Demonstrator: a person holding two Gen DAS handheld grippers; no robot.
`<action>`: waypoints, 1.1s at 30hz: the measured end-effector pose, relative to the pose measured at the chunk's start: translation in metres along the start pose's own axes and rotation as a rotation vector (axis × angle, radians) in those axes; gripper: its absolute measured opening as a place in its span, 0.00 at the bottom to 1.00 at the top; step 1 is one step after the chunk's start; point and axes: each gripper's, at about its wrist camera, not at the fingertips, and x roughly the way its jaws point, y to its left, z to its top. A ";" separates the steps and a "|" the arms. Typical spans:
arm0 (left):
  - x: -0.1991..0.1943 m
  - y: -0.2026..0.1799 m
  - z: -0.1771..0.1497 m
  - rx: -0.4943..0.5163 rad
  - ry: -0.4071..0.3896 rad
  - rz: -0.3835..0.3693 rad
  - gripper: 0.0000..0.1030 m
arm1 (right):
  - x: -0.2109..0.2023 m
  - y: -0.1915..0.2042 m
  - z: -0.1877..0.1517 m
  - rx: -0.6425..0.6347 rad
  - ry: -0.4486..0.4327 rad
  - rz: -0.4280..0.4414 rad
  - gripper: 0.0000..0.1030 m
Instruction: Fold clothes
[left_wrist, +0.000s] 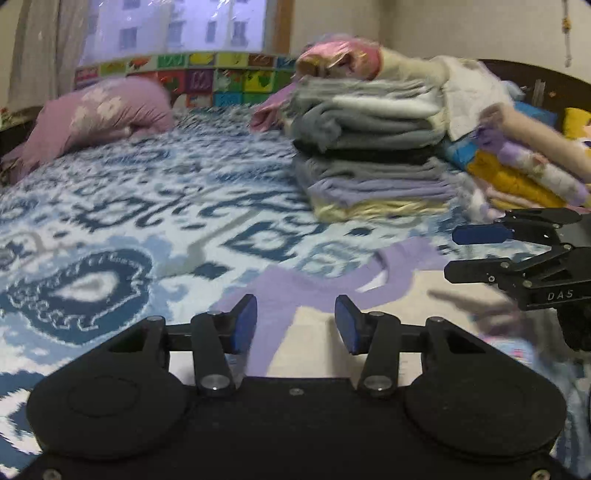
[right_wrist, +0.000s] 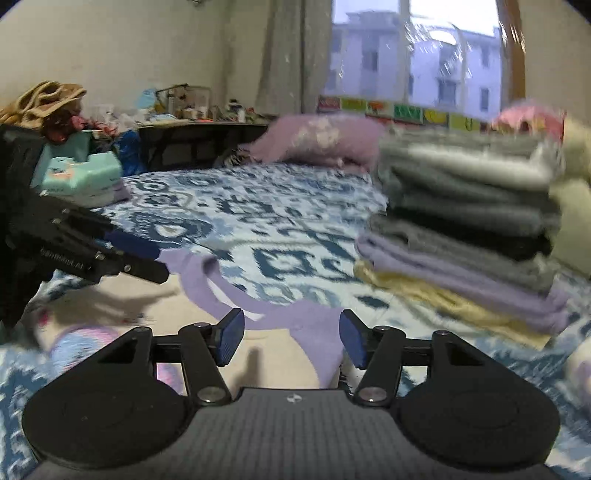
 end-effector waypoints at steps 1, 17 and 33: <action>-0.004 -0.002 -0.001 0.016 -0.002 -0.009 0.44 | -0.009 0.004 0.001 -0.017 -0.002 0.014 0.56; -0.039 -0.032 -0.022 0.107 -0.011 0.005 0.44 | -0.038 0.032 -0.013 -0.037 0.021 0.038 0.51; -0.033 -0.030 -0.004 0.010 -0.115 0.194 0.45 | -0.047 0.044 -0.022 -0.003 0.016 -0.061 0.52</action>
